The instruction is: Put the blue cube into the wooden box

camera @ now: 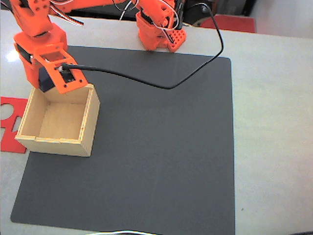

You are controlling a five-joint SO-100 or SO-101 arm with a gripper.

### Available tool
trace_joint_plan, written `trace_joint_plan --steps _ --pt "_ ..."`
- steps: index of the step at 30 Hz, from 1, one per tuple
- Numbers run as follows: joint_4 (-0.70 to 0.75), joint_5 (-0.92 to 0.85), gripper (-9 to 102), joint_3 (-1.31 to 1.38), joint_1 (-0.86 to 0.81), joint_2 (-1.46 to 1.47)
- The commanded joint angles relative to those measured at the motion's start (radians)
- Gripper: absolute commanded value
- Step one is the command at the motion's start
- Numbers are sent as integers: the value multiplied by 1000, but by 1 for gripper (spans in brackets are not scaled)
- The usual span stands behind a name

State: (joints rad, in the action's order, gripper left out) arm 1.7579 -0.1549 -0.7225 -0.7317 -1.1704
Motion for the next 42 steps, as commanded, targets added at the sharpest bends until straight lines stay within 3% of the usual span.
trace_joint_plan --steps 1,8,21,37,42 --pt "-31 -31 1 37 -18 -9" --pt "-109 -129 0 49 -21 3" --pt "-287 -155 1 55 -9 204" --pt "-290 -150 1 239 51 388" --pt "-281 -149 20 249 61 456"
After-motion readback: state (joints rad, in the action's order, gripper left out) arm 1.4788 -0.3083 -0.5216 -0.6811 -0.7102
